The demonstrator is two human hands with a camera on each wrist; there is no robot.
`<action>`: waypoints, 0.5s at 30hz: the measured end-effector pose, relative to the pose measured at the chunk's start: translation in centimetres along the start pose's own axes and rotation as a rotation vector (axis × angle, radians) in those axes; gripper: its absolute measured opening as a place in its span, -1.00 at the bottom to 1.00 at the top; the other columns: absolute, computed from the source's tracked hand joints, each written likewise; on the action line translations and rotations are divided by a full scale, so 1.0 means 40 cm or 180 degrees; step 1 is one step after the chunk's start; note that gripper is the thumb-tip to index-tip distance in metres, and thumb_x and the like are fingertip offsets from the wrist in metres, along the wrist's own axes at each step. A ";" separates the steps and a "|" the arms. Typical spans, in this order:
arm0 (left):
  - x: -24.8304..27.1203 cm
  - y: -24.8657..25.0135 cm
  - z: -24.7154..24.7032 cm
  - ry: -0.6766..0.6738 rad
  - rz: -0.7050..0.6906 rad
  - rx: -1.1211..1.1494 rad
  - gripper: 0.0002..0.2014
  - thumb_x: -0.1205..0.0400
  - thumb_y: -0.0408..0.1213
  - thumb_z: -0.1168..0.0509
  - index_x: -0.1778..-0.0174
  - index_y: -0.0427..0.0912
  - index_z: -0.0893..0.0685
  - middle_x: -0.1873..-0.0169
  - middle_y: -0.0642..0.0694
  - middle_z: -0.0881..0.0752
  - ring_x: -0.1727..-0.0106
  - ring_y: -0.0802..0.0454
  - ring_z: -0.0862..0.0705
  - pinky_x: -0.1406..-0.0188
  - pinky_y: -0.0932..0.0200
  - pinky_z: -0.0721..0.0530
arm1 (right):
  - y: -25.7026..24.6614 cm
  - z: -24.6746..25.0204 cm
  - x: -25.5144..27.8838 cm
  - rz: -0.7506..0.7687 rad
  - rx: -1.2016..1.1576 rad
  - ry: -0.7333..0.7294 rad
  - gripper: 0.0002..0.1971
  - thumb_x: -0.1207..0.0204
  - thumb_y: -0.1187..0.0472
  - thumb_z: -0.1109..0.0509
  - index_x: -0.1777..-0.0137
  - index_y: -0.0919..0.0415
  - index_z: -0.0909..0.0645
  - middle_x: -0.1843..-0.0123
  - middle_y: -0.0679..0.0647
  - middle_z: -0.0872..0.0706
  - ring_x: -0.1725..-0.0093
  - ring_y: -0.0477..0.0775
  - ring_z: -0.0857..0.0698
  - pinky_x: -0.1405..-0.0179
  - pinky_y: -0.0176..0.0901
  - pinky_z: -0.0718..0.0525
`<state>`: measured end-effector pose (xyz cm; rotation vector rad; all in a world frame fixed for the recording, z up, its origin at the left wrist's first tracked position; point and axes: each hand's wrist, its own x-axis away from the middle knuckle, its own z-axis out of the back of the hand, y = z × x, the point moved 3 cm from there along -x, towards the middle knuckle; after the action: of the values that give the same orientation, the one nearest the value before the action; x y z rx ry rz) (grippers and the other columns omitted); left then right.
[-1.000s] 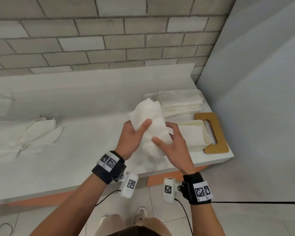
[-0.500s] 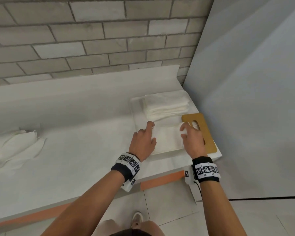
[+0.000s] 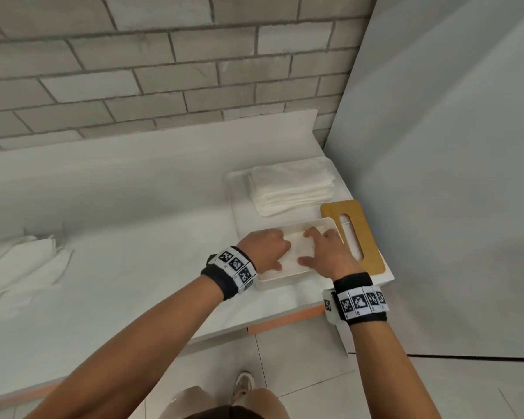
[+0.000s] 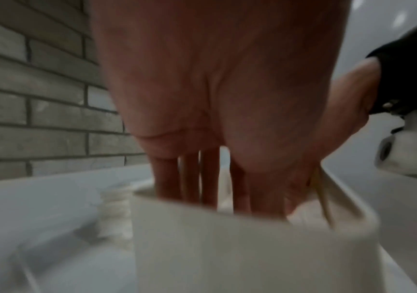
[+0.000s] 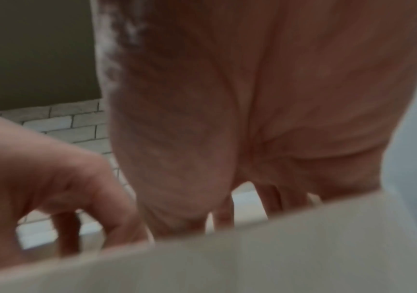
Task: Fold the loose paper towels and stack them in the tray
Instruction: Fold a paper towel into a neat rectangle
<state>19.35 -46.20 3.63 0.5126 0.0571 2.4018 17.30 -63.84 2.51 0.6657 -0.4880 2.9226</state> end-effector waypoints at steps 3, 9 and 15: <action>0.005 -0.013 0.003 -0.0290 0.0078 -0.0341 -0.62 -0.54 -0.25 -0.64 -0.17 -0.21 -0.66 -0.14 -0.16 -0.59 -0.09 -0.20 -0.67 0.16 -0.05 -0.51 | 0.022 0.000 -0.013 -0.0104 0.0099 -0.0095 -0.24 -0.54 0.02 -0.72 -0.64 -0.04 -0.39 -0.48 0.19 -0.48 -0.37 0.27 -0.67 -0.36 0.08 -0.66; -0.005 0.027 -0.014 -0.0170 0.0216 -0.0580 -0.66 -0.66 -0.52 -0.39 -0.37 -0.35 -0.65 -0.35 -0.26 -0.57 -0.24 -0.29 -0.70 0.07 -0.08 -0.60 | -0.010 -0.018 -0.020 -0.0114 0.0284 0.0196 -0.06 -0.37 0.10 -0.85 -0.64 0.02 -0.34 -0.46 0.28 -0.47 -0.41 0.34 -0.64 -0.37 0.16 -0.75; 0.115 -0.034 0.041 0.0654 0.0058 0.0510 -0.79 -0.71 -0.32 -0.42 -0.25 -0.16 -0.65 -0.27 -0.10 -0.63 -0.07 -0.17 -0.72 0.12 -0.04 -0.64 | -0.053 0.034 0.060 -0.0057 0.0081 0.0728 -0.42 -0.58 0.09 -0.67 -0.53 0.05 -0.51 -0.47 0.22 -0.60 -0.34 0.30 -0.71 -0.20 0.11 -0.71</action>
<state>17.59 -42.40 6.52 0.3376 0.3385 2.4722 16.05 -62.22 5.31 0.3293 -0.4177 2.9416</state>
